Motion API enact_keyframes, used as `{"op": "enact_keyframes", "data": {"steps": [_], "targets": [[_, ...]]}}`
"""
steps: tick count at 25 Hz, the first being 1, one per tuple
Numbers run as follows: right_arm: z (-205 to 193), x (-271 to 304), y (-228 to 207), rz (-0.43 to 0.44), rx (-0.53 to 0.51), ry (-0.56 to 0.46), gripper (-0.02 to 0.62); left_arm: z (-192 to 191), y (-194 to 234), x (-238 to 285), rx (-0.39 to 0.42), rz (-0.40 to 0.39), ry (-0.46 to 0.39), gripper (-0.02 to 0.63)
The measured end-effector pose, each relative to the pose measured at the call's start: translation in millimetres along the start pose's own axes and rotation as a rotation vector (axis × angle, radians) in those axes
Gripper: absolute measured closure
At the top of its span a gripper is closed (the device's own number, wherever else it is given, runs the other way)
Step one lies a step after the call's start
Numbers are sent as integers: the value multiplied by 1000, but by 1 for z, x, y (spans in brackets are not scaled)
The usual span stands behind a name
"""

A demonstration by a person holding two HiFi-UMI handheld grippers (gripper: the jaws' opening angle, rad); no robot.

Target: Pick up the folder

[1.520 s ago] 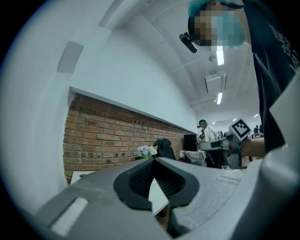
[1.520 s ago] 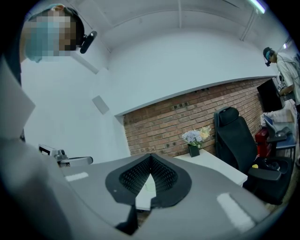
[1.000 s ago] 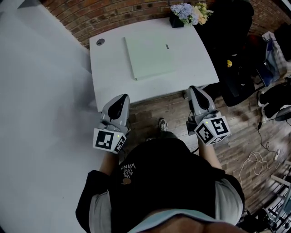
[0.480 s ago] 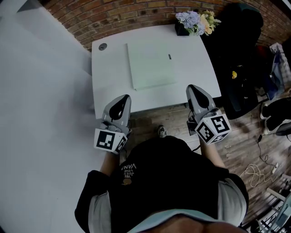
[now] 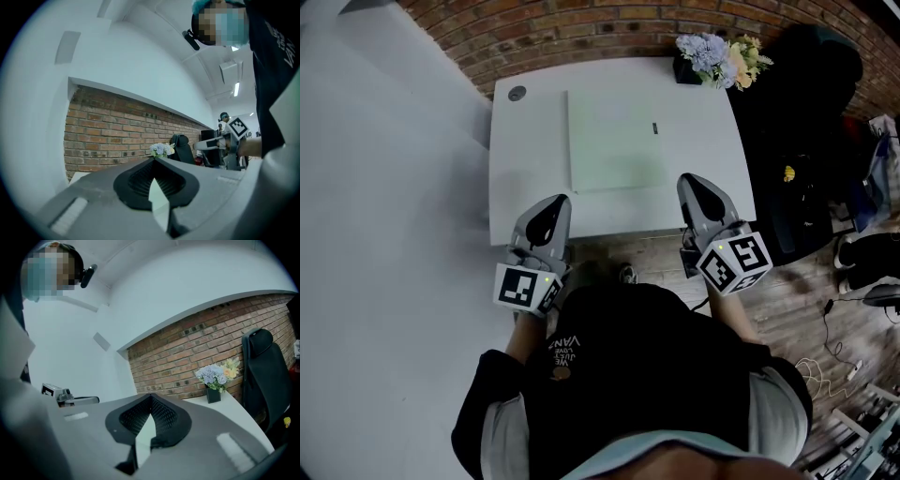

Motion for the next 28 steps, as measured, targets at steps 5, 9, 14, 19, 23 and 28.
{"op": "enact_keyframes", "data": {"steps": [5, 9, 14, 19, 23, 28], "targets": [[0, 12, -5, -8, 7, 13, 597, -2, 10, 9, -10, -1, 7, 606], [3, 22, -2, -38, 6, 0, 597, -1, 27, 16, -13, -23, 7, 606], [5, 37, 0, -90, 11, -17, 597, 4, 50, 30, -8, -70, -1, 606], [8, 54, 8, -147, 18, -39, 597, 7, 77, 38, -13, -115, 2, 606], [5, 65, 14, -193, 22, -52, 598, 7, 97, 44, -10, -154, -2, 606], [-1, 76, 22, -253, 28, -65, 598, 6, 116, 50, -14, -208, -2, 606]]}}
Point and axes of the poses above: the fingertips, and each gripper's own axes: x forward along the fingers, y to its left, z out of its top, the point moved 4 cm from there along -x, backward along the fingers, and after that the axes turned 5 degrees about -z, right-handed, at the moved point
